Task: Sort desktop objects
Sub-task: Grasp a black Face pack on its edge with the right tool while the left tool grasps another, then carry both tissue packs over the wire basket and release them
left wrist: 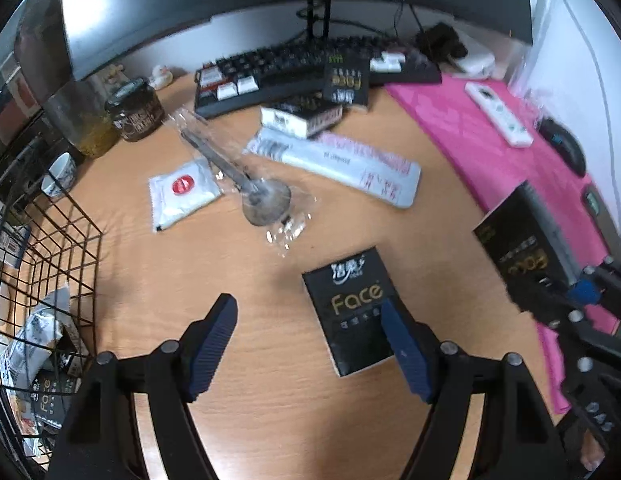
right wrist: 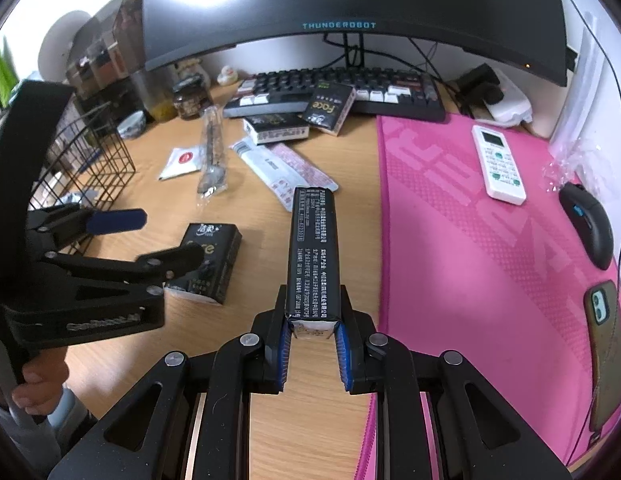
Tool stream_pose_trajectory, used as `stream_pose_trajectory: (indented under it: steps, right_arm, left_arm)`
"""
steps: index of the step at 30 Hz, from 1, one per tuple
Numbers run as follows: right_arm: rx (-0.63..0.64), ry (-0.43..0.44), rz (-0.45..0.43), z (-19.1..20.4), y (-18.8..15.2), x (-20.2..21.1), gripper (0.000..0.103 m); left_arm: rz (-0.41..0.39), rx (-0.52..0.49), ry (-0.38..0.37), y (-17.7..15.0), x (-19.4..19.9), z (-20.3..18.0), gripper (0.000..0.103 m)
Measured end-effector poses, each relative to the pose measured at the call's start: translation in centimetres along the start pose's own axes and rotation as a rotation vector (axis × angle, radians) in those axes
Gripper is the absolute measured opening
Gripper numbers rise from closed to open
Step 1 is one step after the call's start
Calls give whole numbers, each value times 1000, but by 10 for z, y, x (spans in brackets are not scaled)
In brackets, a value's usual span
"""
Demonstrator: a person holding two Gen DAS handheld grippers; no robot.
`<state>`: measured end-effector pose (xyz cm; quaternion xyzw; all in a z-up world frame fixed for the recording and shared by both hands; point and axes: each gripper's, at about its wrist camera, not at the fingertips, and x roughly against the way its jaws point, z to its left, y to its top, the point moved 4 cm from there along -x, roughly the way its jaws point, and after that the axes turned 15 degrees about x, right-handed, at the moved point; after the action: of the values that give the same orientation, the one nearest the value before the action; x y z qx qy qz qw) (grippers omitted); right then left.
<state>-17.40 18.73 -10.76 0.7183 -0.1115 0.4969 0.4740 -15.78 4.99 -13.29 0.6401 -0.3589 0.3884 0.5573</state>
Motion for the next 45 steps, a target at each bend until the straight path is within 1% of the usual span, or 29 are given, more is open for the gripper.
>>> stream_pose_trajectory:
  steps: [4,8,10,11,12,13,14,15,16,20,28,34,38,41,44,45]
  right_arm:
    - [3,-4,3,1,0,-2,20]
    - [2,-1,4,1,0,-5,20]
    - [-2,-1,5,-1,-1,-6,20]
    - [-3,-1,5,-2,-1,-6,20]
    - [-4,-1,4,-3,-2,-6,20]
    - [-5,-2,2,-4,-2,-6,20]
    - [-7,-5,0,-5,-2,-5,20]
    - [-9,-7,-2,-6,-2,-5,20]
    - [-10,-8,-3,-7,-2,-5,20]
    - [-10,-7,-3,-8,-2,-6,20]
    - [7,-14,-5,1,0,-3,20]
    - [29,-12,-16,14,7,2,20]
    - [74,18,-63,39,27,16,20]
    - [107,56,-117,64,47,29,20]
    - [191,101,-189,107,76,47,20]
    - [217,118,-205,120,83,52,20]
  left_arm:
    - [-14,-7,-21,1,-2,-6,78]
    - [-6,6,-59,3,-8,-11,78]
    - [4,7,-75,2,-11,-14,76]
    - [16,3,-77,2,-13,-16,65]
    - [32,-3,-66,1,-17,-19,45]
    - [29,-6,-58,1,-18,-19,42]
    - [14,-3,-49,1,-16,-19,35]
    - [22,5,-53,2,-15,-17,28]
    - [27,7,-67,2,-14,-17,27]
    - [-2,8,-47,2,-6,-14,22]
    - [-34,-17,-53,1,14,-15,20]
    - [-92,-2,-58,0,44,-1,19]
    - [-156,48,-56,0,77,23,19]
    - [-241,101,-51,-1,116,50,19]
    - [-330,159,-24,-6,155,84,19]
    - [-345,175,-14,-7,164,95,19]
